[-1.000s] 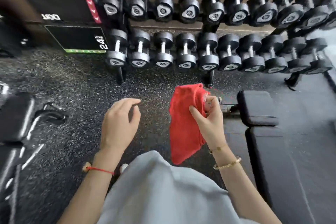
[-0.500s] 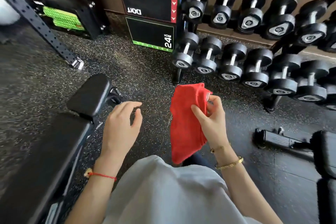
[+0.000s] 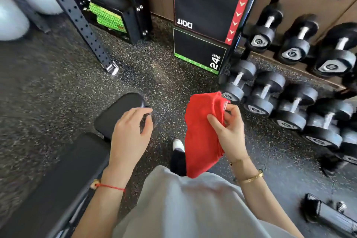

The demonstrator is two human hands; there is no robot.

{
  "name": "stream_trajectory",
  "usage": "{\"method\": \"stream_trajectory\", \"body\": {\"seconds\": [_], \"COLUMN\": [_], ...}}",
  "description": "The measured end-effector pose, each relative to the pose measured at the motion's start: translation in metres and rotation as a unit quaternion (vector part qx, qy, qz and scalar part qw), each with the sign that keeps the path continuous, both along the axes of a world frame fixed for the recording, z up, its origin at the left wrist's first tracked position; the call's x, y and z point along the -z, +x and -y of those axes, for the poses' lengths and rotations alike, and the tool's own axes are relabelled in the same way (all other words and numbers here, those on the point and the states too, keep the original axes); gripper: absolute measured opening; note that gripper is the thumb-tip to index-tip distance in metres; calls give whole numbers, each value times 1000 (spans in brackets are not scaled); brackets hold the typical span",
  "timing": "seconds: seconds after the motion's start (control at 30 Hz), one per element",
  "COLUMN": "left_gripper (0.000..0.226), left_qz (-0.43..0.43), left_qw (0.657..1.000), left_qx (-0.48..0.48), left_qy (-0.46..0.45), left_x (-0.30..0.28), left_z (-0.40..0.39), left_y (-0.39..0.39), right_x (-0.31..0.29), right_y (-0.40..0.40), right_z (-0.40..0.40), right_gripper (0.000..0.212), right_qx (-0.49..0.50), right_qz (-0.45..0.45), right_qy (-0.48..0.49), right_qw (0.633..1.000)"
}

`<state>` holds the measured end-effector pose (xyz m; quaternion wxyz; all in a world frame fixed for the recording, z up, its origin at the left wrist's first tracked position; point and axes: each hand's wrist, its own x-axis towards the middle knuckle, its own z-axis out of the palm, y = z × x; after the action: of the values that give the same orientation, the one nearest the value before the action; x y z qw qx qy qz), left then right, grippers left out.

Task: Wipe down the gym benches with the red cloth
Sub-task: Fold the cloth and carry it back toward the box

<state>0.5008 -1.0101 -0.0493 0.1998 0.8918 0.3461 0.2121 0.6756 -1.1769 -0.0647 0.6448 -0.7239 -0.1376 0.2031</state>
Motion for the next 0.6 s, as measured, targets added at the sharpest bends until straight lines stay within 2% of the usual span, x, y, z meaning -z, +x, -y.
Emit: {"method": "stream_trajectory", "body": {"seconds": [0.33, 0.6], "left_gripper": [24, 22], "left_qz": [7, 13], "left_qw": [999, 1000], "left_qx": [-34, -19], "left_qy": [6, -7], "left_x": [-16, -11], "left_z": [-179, -295], "left_y": [137, 242], "right_x": [-22, -17], "right_y": [156, 253], "right_z": [-191, -303], "right_gripper": [31, 32], "right_qx": [-56, -43], "right_qz": [21, 24], "right_qy": [8, -10], "right_qw": [998, 999]}}
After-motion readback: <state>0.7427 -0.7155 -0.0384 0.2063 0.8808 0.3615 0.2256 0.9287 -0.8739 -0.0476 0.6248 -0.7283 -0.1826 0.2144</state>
